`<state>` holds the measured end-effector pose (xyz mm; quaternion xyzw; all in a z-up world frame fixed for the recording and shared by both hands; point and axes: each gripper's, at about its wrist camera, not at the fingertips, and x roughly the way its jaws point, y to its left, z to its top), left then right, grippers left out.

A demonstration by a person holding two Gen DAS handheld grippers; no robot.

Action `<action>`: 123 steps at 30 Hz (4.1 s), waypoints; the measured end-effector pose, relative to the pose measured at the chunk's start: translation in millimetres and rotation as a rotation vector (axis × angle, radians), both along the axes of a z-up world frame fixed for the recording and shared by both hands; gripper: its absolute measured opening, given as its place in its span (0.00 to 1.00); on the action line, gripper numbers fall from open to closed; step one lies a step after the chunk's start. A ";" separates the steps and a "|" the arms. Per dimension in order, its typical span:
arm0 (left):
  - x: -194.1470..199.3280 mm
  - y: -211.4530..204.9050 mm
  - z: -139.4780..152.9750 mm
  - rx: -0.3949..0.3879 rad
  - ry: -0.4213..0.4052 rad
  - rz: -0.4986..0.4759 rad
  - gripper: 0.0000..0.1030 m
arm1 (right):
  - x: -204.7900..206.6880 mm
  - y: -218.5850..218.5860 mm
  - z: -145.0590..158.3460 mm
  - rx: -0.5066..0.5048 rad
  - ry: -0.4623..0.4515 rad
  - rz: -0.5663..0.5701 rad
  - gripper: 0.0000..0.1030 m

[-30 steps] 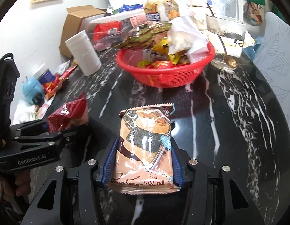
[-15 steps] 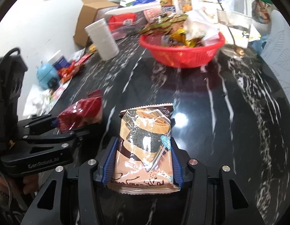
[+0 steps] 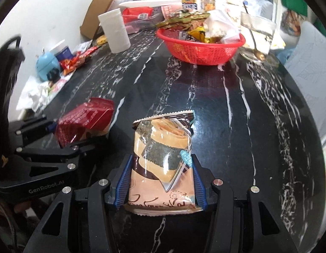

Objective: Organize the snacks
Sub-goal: 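Lift both held packets and carry them over the red basket, then lower both packets into the red basket and open both tools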

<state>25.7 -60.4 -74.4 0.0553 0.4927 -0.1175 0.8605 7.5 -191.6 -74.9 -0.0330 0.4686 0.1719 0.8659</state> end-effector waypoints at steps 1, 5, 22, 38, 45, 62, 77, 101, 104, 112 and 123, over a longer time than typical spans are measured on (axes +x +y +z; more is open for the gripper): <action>0.8 -0.4 0.0 0.000 0.001 -0.007 0.53 | -0.2 2.0 -0.5 -0.015 -0.006 0.002 0.51; -0.3 1.2 0.2 -0.039 -0.025 -0.027 0.50 | -0.8 3.0 -0.8 -0.025 -0.026 0.000 0.48; 8.9 4.0 44.1 -0.132 -0.087 -0.060 0.49 | -8.3 -17.1 29.5 0.120 -0.092 -0.063 0.48; 25.2 -7.3 93.8 -0.206 -0.201 -0.149 0.49 | -6.5 -39.5 75.8 0.109 -0.210 -0.147 0.48; 40.4 -14.1 114.4 -0.217 -0.268 -0.177 0.49 | 1.0 -48.1 96.2 0.086 -0.271 -0.181 0.48; 108.8 -15.1 133.8 -0.222 -0.352 -0.110 0.49 | 86.6 -54.5 112.0 0.067 -0.392 -0.165 0.48; 155.3 -8.2 117.2 -0.244 -0.353 -0.107 0.49 | 174.7 -42.4 78.9 0.089 -0.377 -0.116 0.49; 169.7 -31.5 80.5 -0.295 -0.347 -0.132 0.49 | 162.8 -57.5 53.0 0.080 -0.310 -0.111 0.54; 178.7 -34.0 67.5 -0.309 -0.310 -0.127 0.49 | 163.0 -57.2 52.3 0.080 -0.311 -0.108 0.54; 188.0 -35.6 45.1 -0.300 -0.278 -0.109 0.49 | 164.3 -56.7 48.4 0.083 -0.310 -0.107 0.54; 194.8 -43.8 42.7 -0.268 -0.226 -0.144 0.55 | 163.0 -57.0 47.7 0.108 -0.297 -0.100 0.54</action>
